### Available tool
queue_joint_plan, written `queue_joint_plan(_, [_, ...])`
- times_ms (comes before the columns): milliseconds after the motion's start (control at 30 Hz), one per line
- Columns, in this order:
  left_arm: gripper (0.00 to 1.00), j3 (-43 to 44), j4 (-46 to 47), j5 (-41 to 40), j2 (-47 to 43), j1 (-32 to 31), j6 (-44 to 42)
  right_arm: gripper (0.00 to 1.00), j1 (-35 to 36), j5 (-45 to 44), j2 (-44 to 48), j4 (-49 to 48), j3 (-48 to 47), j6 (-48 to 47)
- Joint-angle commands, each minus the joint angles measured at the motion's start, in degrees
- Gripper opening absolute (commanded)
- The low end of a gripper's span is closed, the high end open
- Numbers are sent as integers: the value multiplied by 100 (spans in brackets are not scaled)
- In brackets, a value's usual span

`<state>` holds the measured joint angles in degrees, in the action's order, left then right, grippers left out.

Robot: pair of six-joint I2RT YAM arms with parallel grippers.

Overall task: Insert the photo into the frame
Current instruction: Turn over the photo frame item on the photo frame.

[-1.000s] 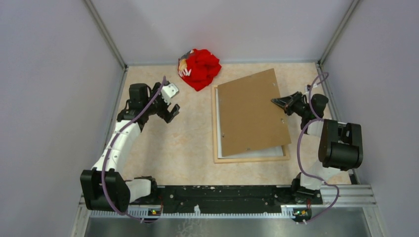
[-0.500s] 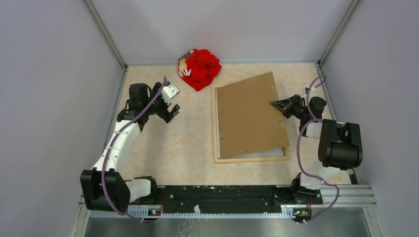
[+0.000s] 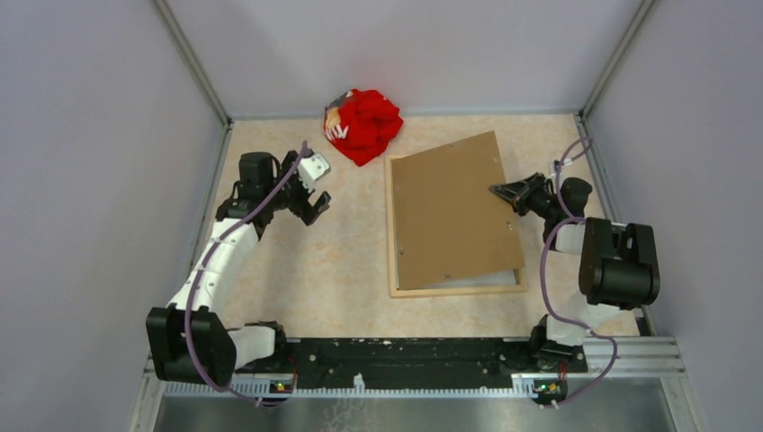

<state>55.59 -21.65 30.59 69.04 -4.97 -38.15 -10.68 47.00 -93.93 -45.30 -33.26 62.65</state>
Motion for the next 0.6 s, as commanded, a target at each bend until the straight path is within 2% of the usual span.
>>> queue_joint_plan(0, [98, -30, 35, 36, 91, -80, 58, 0, 221, 102, -11, -504, -127, -59])
queue_joint_plan(100, [98, -18, 40, 6, 102, -98, 41, 0, 313, 56, -13, -268, -205, -280])
queue_joint_plan(400, [98, -21, 47, -31, 140, -118, 35, 0, 392, 39, -137, -537, -26, -273])
queue_joint_plan(500, [98, -1, 58, -38, 165, -125, 36, 11, 438, 21, -116, -380, 24, -477])
queue_joint_plan(567, [98, 4, 54, -49, 163, -127, 38, 16, 457, -64, 10, 67, -15, -828])
